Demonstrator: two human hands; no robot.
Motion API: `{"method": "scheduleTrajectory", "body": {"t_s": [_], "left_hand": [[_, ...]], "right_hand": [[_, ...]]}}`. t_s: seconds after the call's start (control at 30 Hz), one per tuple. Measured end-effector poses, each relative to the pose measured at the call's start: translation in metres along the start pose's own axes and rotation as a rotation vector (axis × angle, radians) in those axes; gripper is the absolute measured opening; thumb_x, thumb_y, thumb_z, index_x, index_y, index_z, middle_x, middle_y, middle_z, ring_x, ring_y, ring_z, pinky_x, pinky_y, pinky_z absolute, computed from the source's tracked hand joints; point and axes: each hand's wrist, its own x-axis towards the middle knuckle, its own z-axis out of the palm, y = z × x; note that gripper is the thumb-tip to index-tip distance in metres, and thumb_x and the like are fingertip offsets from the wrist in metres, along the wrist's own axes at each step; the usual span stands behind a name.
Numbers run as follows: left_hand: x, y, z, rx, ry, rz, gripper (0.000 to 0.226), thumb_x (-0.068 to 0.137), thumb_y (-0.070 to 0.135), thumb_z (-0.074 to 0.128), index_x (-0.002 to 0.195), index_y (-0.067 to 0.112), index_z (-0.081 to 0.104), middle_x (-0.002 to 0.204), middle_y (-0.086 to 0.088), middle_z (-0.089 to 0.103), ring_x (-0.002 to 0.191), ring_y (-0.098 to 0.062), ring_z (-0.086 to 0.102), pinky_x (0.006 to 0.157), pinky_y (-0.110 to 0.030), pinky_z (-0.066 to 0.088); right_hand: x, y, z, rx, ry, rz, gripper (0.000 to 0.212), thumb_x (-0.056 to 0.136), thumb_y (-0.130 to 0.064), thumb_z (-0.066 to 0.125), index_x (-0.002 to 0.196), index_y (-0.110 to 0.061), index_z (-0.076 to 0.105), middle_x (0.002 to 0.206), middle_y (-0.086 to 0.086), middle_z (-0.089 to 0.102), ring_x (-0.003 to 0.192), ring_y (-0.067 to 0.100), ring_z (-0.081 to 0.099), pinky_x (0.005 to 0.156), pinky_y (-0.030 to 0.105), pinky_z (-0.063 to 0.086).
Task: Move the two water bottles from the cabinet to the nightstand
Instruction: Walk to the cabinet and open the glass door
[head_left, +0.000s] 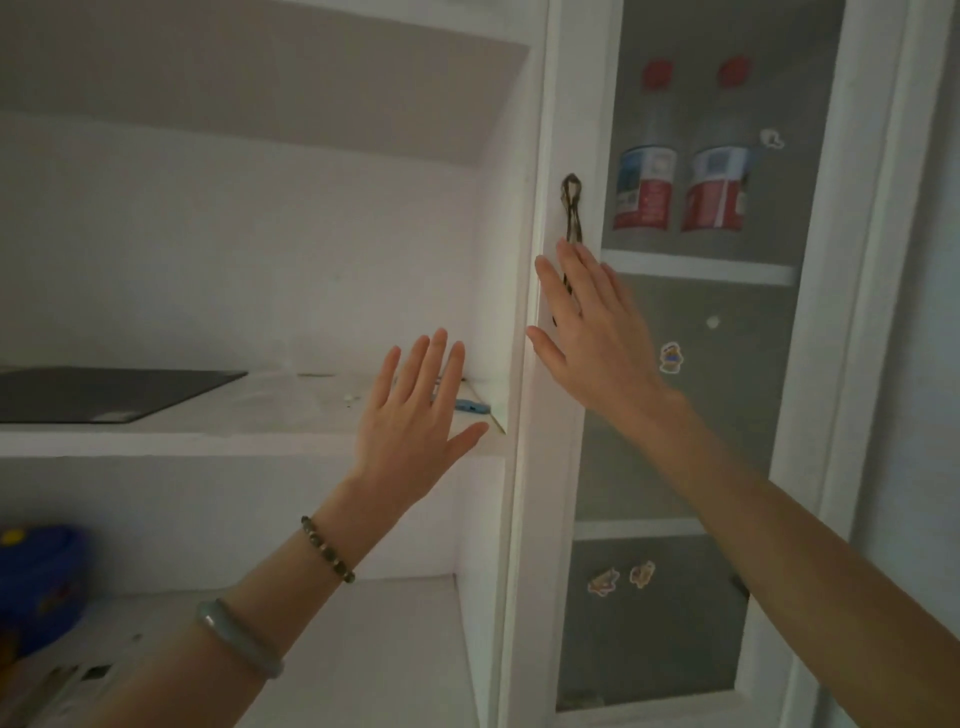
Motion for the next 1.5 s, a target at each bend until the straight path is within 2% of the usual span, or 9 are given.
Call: {"method": "scheduleTrajectory", "body": {"t_s": [0.33,0.5,0.6,0.7,0.9,1.03,1.23,1.37,1.5], "left_hand": [[0.004,0.007,0.014,-0.069,0.011,0.002,0.076,0.088,0.059,0.027,0.139,0.004,0.032,0.144,-0.019,0.038,0.131,-0.034,0.038,0.110,-0.049,0.029],[0.012,0.025,0.015,-0.165,0.017,-0.040,0.078,0.088,0.061,0.024,0.140,0.004,0.032,0.144,-0.020,0.037,0.132,-0.034,0.037,0.110,-0.050,0.026],[0.013,0.037,0.010,-0.236,0.029,-0.041,0.079,0.089,0.061,0.022,0.139,0.002,0.034,0.143,-0.020,0.038,0.132,-0.034,0.037,0.109,-0.052,0.029],[0.014,0.043,0.005,-0.277,0.059,-0.023,0.077,0.090,0.061,0.020,0.139,0.003,0.033,0.143,-0.019,0.038,0.132,-0.033,0.036,0.109,-0.052,0.028],[0.022,0.042,-0.006,-0.341,0.106,-0.001,0.079,0.089,0.064,0.019,0.141,0.005,0.030,0.147,-0.017,0.033,0.136,-0.030,0.030,0.113,-0.048,0.020],[0.027,0.060,-0.023,-0.483,0.168,0.035,0.079,0.090,0.063,0.011,0.141,0.005,0.029,0.147,-0.017,0.033,0.137,-0.030,0.028,0.113,-0.049,0.019],[0.031,0.117,-0.044,-0.671,0.212,0.141,0.077,0.090,0.062,0.015,0.142,0.007,0.030,0.148,-0.016,0.032,0.137,-0.029,0.027,0.114,-0.046,0.015],[0.033,0.151,-0.060,-0.759,0.236,0.197,0.076,0.091,0.061,0.017,0.141,0.006,0.032,0.146,-0.017,0.034,0.136,-0.029,0.029,0.114,-0.045,0.014],[0.034,0.182,-0.078,-0.853,0.288,0.246,0.075,0.092,0.060,0.018,0.139,0.004,0.035,0.144,-0.019,0.037,0.135,-0.032,0.032,0.113,-0.047,0.018]], "right_hand": [[0.019,0.037,0.002,-0.335,0.123,-0.291,0.030,0.095,-0.022,0.039,0.106,-0.001,0.058,0.127,0.019,0.057,0.127,0.037,0.044,0.108,0.049,0.033],[0.027,0.036,-0.005,-0.476,0.119,-0.355,0.032,0.094,-0.026,0.039,0.095,-0.004,0.062,0.110,0.014,0.065,0.116,0.037,0.053,0.109,0.051,0.027],[0.028,0.034,-0.007,-0.472,0.089,-0.364,0.037,0.093,-0.030,0.039,0.096,-0.002,0.063,0.105,0.014,0.066,0.113,0.035,0.055,0.111,0.049,0.022],[0.032,0.032,-0.013,-0.439,0.100,-0.395,0.038,0.093,-0.030,0.040,0.091,0.000,0.063,0.094,0.014,0.066,0.104,0.034,0.058,0.108,0.047,0.032],[0.010,0.048,-0.052,-0.373,0.312,-0.446,0.029,0.094,-0.026,0.047,0.086,-0.001,0.059,0.093,0.016,0.065,0.103,0.036,0.058,0.103,0.044,0.039],[-0.016,0.071,-0.092,-0.383,0.326,-0.467,0.030,0.094,-0.029,0.051,0.094,-0.001,0.060,0.102,0.019,0.066,0.111,0.036,0.051,0.102,0.046,0.041],[-0.047,0.111,-0.151,-0.550,0.262,-0.596,0.050,0.093,-0.029,0.053,0.138,-0.019,0.034,0.118,0.016,0.045,0.112,0.035,0.046,0.106,0.048,0.036],[-0.066,0.127,-0.197,-0.669,0.178,-0.616,0.043,0.091,-0.015,0.045,0.134,-0.021,0.045,0.115,0.015,0.047,0.100,0.033,0.047,0.103,0.048,0.037],[-0.089,0.144,-0.243,-0.760,0.046,-0.582,0.054,0.085,-0.008,0.044,0.138,-0.020,0.037,0.120,0.015,0.044,0.097,0.032,0.046,0.101,0.047,0.037]]}}
